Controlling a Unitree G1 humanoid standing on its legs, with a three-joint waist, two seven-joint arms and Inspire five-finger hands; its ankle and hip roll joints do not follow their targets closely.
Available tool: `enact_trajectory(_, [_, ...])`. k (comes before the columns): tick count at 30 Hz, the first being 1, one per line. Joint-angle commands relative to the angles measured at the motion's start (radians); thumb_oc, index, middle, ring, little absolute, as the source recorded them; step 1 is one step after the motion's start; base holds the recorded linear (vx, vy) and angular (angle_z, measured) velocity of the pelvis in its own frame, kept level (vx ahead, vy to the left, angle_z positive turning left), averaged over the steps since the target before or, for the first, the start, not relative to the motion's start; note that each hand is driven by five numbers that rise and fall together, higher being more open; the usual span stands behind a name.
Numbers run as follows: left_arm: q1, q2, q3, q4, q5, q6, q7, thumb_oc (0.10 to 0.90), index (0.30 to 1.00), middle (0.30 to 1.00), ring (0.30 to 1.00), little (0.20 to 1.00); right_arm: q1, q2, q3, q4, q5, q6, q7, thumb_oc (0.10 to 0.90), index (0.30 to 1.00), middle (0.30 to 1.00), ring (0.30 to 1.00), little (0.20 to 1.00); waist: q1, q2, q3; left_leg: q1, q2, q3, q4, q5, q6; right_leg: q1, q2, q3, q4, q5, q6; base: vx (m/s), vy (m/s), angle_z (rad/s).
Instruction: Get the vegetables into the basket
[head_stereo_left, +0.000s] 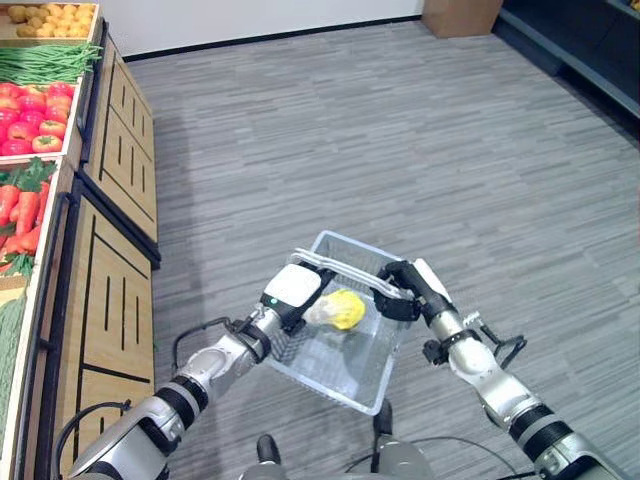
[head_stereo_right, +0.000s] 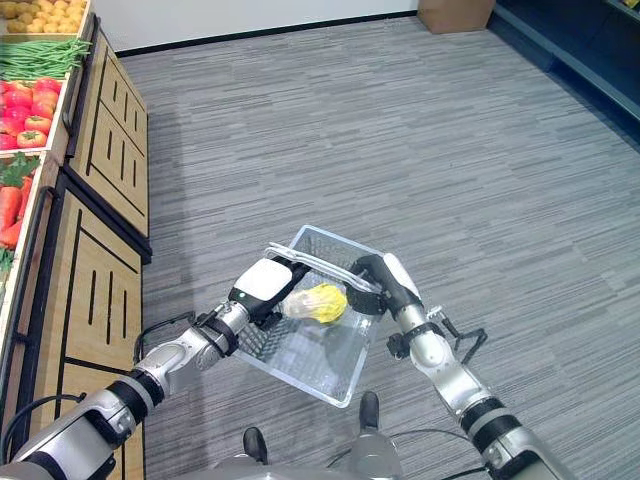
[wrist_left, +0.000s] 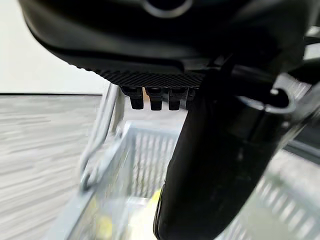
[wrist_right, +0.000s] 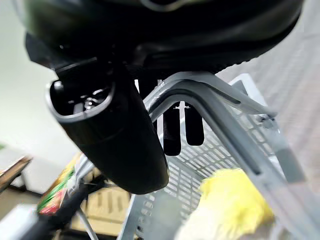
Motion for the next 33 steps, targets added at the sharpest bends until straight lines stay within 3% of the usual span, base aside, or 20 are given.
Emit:
enact_trajectory(1, [-0.047,0.005,0.035,-0.126,-0.193,-0.121,-0.018,0.900,1.000,1.000,1.000,1.000,-0.104,0.022,-0.152,-0.062,-0.003,-0.119,-0.119,0.400,0.300,0.300,0.300,0.300,0.012,-0.020,-0.079,0.002,0.021,-0.082,0.001,-0.044,-0.042,0.074,-0.043,0.015,0.000,-0.110,0.067,0.01,-0.002,0.04])
enact_trajectory(4, [0.042,0.018,0.078,-0.264,-0.457,-0.168,-0.141,0.900,1.000,1.000,1.000,1.000,-0.090,0.022,-0.194,0.002,-0.037,-0.090,-0.149,0.400,0.300,0.300,0.300,0.300,0.023,-0.020,-0.080,0.002,0.018,-0.091,0.001,-0.043,-0.039,0.081,-0.043,0.008,0.000,-0.111,0.065,0.00,-0.004,0.05])
enact_trajectory(6, [0.110,0.035,0.107,-0.336,-0.711,-0.170,-0.224,0.900,1.000,1.000,1.000,1.000,-0.079,0.015,-0.226,0.074,-0.043,-0.068,-0.157,0.400,0.300,0.300,0.300,0.300,0.029,-0.017,-0.083,0.004,0.018,-0.097,0.001,-0.042,-0.036,0.087,-0.042,0.003,0.000,-0.112,0.062,0.00,-0.002,0.07])
enact_trajectory(11, [0.232,0.117,0.177,-0.479,-1.105,-0.162,-0.338,0.900,1.000,1.000,1.000,1.000,-0.047,-0.020,-0.283,0.245,-0.088,-0.032,-0.170,0.400,0.300,0.300,0.300,0.300,0.045,-0.011,-0.085,0.007,0.016,-0.113,0.001,-0.040,-0.035,0.098,-0.038,-0.005,0.000,-0.116,0.056,0.00,0.001,0.07])
enact_trajectory(16, [0.363,0.151,0.263,-0.466,-1.174,-0.154,-0.352,0.900,1.000,1.000,1.000,1.000,-0.004,-0.017,-0.334,0.345,-0.066,-0.035,-0.173,0.400,0.300,0.300,0.300,0.300,0.057,-0.010,-0.083,0.004,0.018,-0.123,0.001,-0.034,-0.037,0.102,-0.035,-0.011,0.000,-0.118,0.055,-0.01,-0.006,0.08])
enact_trajectory(17, [0.462,0.132,0.358,-0.360,-1.142,-0.144,-0.320,0.900,1.000,1.000,1.000,1.000,0.043,-0.015,-0.377,0.405,-0.061,-0.042,-0.172,0.400,0.300,0.300,0.300,0.300,0.070,-0.011,-0.079,0.005,0.019,-0.127,0.001,-0.030,-0.038,0.104,-0.033,-0.022,0.000,-0.116,0.056,-0.02,-0.010,0.09])
enact_trajectory(18, [0.464,0.131,0.358,-0.359,-1.140,-0.146,-0.319,0.900,1.000,1.000,1.000,1.000,0.043,-0.016,-0.375,0.406,-0.060,-0.043,-0.172,0.400,0.300,0.300,0.300,0.300,0.069,-0.011,-0.080,0.005,0.019,-0.127,0.001,-0.030,-0.038,0.104,-0.033,-0.022,0.000,-0.116,0.056,-0.02,-0.018,0.11])
enact_trajectory(20, [0.571,0.066,0.486,-0.150,-1.098,-0.115,-0.288,0.900,1.000,1.000,1.000,1.000,0.099,-0.016,-0.415,0.445,-0.075,-0.040,-0.160,0.400,0.300,0.300,0.300,0.300,0.084,-0.013,-0.078,0.005,0.023,-0.124,0.001,-0.023,-0.038,0.105,-0.032,-0.034,0.000,-0.112,0.057,0.00,-0.005,0.05])
enact_trajectory(23, [0.592,0.021,0.535,-0.021,-1.052,-0.096,-0.264,0.900,1.000,1.000,1.000,1.000,0.124,-0.014,-0.433,0.466,-0.069,-0.039,-0.149,0.400,0.300,0.300,0.300,0.300,0.086,-0.013,-0.079,0.002,0.024,-0.129,0.001,-0.020,-0.039,0.107,-0.032,-0.039,0.000,-0.112,0.058,0.00,-0.002,0.01])
enact_trajectory(29, [0.557,-0.105,0.628,0.420,-0.780,-0.035,-0.131,0.900,1.000,1.000,1.000,1.000,0.213,0.001,-0.459,0.509,-0.067,-0.049,-0.107,0.400,0.300,0.300,0.300,0.300,0.079,-0.020,-0.084,-0.006,0.023,-0.142,0.001,-0.014,-0.040,0.112,-0.033,-0.048,0.000,-0.119,0.054,0.00,-0.005,0.08])
enact_trajectory(33, [0.517,-0.176,0.661,0.644,-0.767,0.006,-0.104,0.900,1.000,1.000,1.000,1.000,0.228,0.006,-0.446,0.530,-0.073,-0.046,-0.099,0.400,0.300,0.300,0.300,0.300,0.069,-0.023,-0.087,-0.005,0.023,-0.139,0.001,-0.012,-0.041,0.112,-0.031,-0.046,0.000,-0.119,0.051,0.00,-0.001,0.01])
